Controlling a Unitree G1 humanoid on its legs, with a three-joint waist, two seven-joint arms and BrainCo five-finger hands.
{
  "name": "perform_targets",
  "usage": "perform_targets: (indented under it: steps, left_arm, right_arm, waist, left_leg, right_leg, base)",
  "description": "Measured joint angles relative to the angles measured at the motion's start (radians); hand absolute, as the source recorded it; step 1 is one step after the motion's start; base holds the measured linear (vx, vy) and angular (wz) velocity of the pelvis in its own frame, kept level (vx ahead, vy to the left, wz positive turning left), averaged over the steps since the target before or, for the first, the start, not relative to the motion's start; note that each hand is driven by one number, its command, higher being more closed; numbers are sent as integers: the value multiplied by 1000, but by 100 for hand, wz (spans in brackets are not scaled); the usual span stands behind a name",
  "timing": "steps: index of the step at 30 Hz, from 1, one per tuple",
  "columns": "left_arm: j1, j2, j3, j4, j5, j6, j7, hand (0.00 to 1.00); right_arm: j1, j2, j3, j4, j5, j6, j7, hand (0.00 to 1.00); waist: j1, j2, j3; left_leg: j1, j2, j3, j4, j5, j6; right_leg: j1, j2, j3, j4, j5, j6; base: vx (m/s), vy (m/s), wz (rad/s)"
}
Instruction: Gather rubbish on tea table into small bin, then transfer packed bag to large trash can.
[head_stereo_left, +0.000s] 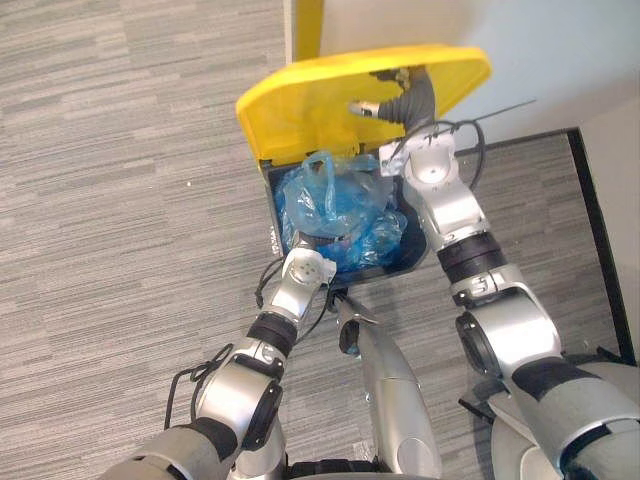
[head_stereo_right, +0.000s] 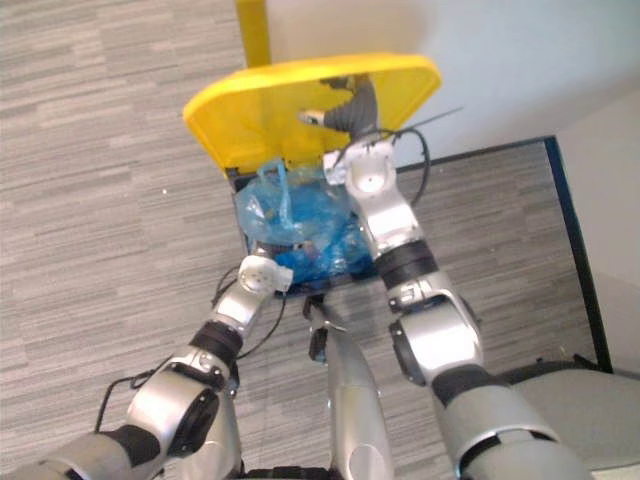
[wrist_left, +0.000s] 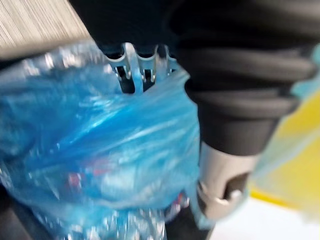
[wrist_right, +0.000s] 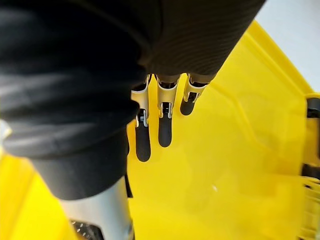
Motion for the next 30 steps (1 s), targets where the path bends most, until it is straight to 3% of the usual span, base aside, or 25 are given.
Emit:
perform_targets:
  steps: [8, 12, 18, 21, 22, 23, 24, 25, 26, 27, 28, 29, 30]
  left_arm:
    - [305, 53, 14, -205, -135, -52, -9, 0]
    - [497, 65, 125, -227, -247, -79, -57, 0]
    - [627, 85, 293, -32, -270, -69, -100, 0]
    - [631, 85, 334, 91, -235, -47, -102, 0]
    - [633, 84, 345, 106, -223, -40, -114, 0]
    - [628, 86, 347, 120, -210, -34, -117, 0]
    - [627, 81, 346, 133, -191, -28, -118, 0]
    - [627, 78, 350, 140, -181, -26, -119, 0]
    - [627, 77, 351, 154, -165, -25, -119, 0]
    - [628, 76, 352, 164, -151, -25, -120, 0]
    - [631, 76, 354, 166, -146, -25, -121, 0]
    - [616, 70, 370, 178, -146, -25, -121, 0]
    - [605, 55, 392, 208, -147, -21, -124, 0]
  right_arm:
    - [279, -2, -130, -35, -56, 8, 37, 0]
    - [437, -2, -155, -109, -78, 13, 53, 0]
    - [609, 13, -158, -155, -106, 11, 86, 0]
    - [706, 79, -184, -154, -115, -3, 93, 0]
    - [765, 114, -189, -149, -115, -8, 98, 0]
    - [822, 147, -189, -143, -115, -10, 104, 0]
    - [863, 169, -194, -128, -115, -13, 108, 0]
    - [888, 182, -195, -111, -117, -16, 111, 0]
    - [952, 208, -204, -44, -117, -19, 114, 0]
    - [1017, 235, -244, 39, -123, -18, 121, 0]
    - [1055, 255, -283, 107, -131, -17, 120, 0]
    - [1065, 252, -338, 158, -145, -22, 123, 0]
    - [1052, 255, -382, 191, -158, -24, 118, 0]
  waist:
    - [47, 7, -26]
    - [54, 26, -66]
    - [72, 32, -119]
    - [71, 28, -124]
    - [70, 16, -133]
    - [64, 7, -139]
    - [56, 15, -144]
    - [52, 14, -149]
    - [27, 1, -160]
    - [22, -7, -174]
    - [23, -24, -204]
    - [20, -39, -224]
    - [21, -9, -238]
  left_leg:
    - [99, -33, -31, -96, 42, -3]
    - [144, -41, -57, -119, 46, 4]
    - [218, -60, -58, -154, 53, 15]
    - [274, -62, -43, -156, 51, 14]
    - [283, -67, -24, -155, 53, 11]
    - [294, -73, -16, -150, 56, 9]
    - [311, -52, -13, -187, 81, 11]
    - [324, -47, 5, -215, 104, 0]
    - [348, -53, -9, -257, 138, -10]
    - [379, -55, -19, -275, 142, -10]
    - [376, -58, -22, -273, 145, -18]
    - [374, -57, -14, -277, 136, -26]
    - [375, -27, -14, -298, 140, -20]
  right_leg:
    - [75, -41, -27, 29, -47, 6]
    - [122, -57, -50, 40, -69, 17]
    - [173, -76, -49, 58, -90, 26]
    - [219, -75, -36, 57, -93, 30]
    - [220, -78, -21, 55, -82, 45]
    - [232, -81, -14, 27, -57, 92]
    - [263, -78, -27, -4, -44, 162]
    - [238, -86, -23, 84, -56, 136]
    - [197, -119, 32, 412, -120, 42]
    - [219, -128, 80, 628, -159, 28]
    - [235, -131, 113, 703, -199, 34]
    - [242, -107, 109, 664, -206, 42]
    - [271, -54, 103, 570, -205, 48]
  base:
    - [12, -42, 20]
    - [12, -8, 17]
    - [10, 4, 3]
    - [-32, 37, -15]
    - [-89, 63, -30]
    - [-130, 79, -33]
    - [-92, 56, -26]
    - [-131, -23, 7]
    - [-74, -86, 28]
    - [-84, -113, 36]
    - [-52, -126, 0]
    - [-66, -95, -29]
    - [-45, -93, -61]
